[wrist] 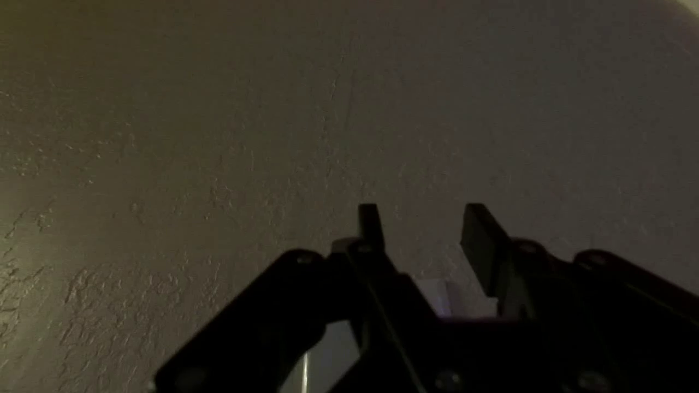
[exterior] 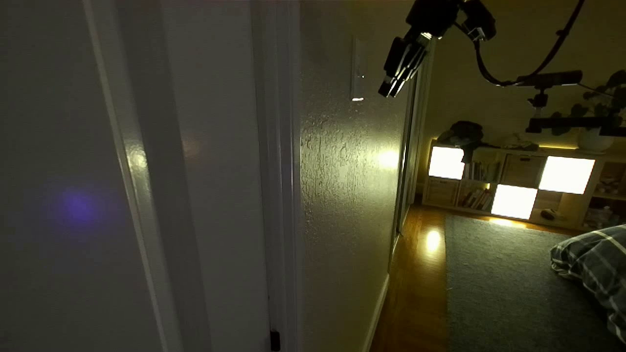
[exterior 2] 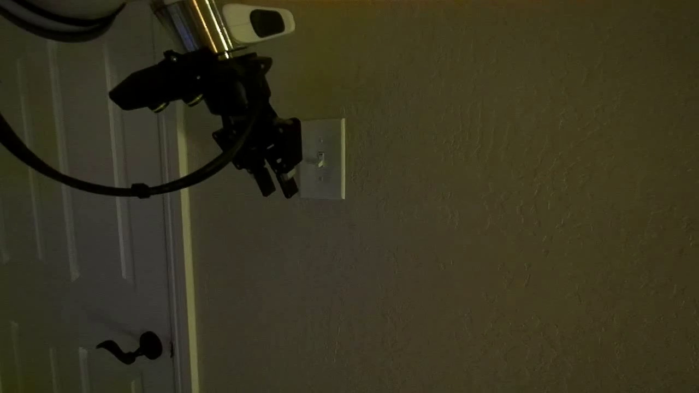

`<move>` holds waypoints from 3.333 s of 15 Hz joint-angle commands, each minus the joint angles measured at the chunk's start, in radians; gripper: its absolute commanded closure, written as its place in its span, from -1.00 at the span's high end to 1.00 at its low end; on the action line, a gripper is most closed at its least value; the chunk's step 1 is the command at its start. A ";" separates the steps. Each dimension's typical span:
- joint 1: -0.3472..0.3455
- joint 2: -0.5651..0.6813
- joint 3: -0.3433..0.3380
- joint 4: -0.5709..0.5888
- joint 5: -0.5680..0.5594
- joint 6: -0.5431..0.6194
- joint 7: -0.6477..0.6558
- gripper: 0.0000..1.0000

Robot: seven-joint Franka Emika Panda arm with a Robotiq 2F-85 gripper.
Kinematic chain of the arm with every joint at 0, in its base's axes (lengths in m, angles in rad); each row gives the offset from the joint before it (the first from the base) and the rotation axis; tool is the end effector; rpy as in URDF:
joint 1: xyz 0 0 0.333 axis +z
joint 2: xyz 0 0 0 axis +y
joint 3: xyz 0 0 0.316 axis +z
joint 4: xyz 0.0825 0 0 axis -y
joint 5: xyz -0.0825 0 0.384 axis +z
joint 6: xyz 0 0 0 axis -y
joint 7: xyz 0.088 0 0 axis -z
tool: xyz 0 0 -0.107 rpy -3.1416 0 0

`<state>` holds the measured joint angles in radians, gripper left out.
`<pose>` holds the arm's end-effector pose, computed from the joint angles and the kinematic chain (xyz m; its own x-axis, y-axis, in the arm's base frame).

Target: Turn on the light switch

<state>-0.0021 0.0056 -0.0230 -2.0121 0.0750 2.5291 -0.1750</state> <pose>0.5951 -0.0157 0.5067 0.8660 0.0916 0.4916 0.0948 -0.9953 0.0184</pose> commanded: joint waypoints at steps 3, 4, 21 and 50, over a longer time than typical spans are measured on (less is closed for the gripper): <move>-0.016 0.052 0.001 0.057 0.032 0.078 -0.049 -0.86; -0.018 0.058 0.002 0.063 0.034 0.086 -0.052 -0.89; -0.031 0.073 0.010 0.103 0.057 0.165 -0.046 -0.87; -0.015 -0.052 0.015 0.050 -0.045 -0.475 0.182 -0.61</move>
<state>-0.0197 -0.0474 -0.0055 -1.9645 0.0301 2.0562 0.0074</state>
